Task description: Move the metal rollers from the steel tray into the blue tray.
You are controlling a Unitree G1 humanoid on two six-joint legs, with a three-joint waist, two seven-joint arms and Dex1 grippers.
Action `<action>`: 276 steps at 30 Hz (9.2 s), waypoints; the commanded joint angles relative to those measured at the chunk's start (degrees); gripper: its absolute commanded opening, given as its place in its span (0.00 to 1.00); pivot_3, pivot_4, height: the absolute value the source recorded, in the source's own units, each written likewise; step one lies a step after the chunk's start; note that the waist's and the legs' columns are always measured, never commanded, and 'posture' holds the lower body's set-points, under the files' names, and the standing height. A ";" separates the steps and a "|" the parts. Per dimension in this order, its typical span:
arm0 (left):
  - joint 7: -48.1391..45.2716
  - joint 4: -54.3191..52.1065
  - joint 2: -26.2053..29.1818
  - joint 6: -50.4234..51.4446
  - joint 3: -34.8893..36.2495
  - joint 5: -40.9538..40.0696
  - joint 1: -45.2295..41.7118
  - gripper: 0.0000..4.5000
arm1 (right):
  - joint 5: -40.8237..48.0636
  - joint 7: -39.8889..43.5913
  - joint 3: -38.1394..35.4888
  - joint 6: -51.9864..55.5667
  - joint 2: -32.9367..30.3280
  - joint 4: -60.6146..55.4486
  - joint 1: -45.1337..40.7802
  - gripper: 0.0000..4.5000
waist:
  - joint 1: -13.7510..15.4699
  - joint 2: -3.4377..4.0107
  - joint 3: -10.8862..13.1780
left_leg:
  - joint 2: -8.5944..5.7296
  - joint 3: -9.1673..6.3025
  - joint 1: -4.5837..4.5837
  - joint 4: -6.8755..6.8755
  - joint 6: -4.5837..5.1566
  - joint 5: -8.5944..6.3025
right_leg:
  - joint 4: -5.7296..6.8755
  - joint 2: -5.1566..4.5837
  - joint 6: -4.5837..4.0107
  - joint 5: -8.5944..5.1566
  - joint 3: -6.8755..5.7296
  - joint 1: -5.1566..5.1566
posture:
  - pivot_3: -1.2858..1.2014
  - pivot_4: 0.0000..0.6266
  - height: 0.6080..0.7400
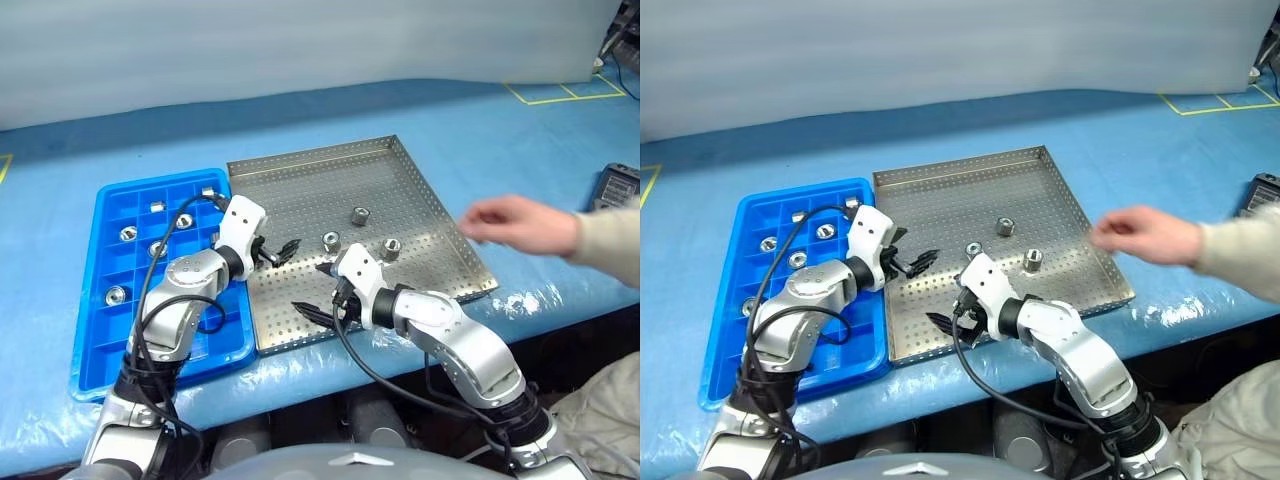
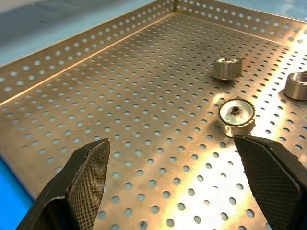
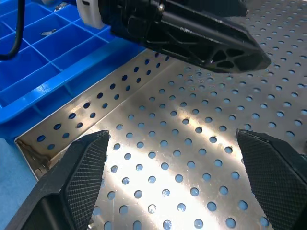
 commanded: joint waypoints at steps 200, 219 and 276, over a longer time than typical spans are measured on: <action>8.27 -29.65 -3.18 -15.38 0.17 -4.45 32.25 0.99 | -11.11 -20.62 -14.12 9.08 10.11 6.45 -7.53 1.00 | -0.38 0.09 0.05 | 0.02 0.08 -0.03 -0.06 0.01 -0.01 | 0.02 0.03 -0.30 -0.21 0.10 -0.07 | 0.50 0.24 1.00; 10.38 -31.51 -3.80 -16.27 0.06 -3.91 35.04 0.99 | -10.81 -14.06 -5.52 -4.42 17.69 24.42 -17.32 1.00 | 0.62 0.12 0.07 | 0.05 0.06 -0.04 -0.14 0.01 -0.01 | 0.02 0.04 -0.31 -0.20 0.09 -0.12 | 0.54 0.24 1.00; 21.69 -42.43 -10.29 -27.36 6.41 2.30 61.84 0.99 | -11.76 -0.88 6.62 -17.20 32.00 41.45 -30.86 0.38 | 9.70 0.24 0.15 | 0.12 0.00 -0.42 -0.31 0.00 0.00 | 0.11 0.01 -0.56 -0.37 -0.17 -0.68 | 0.70 0.24 1.00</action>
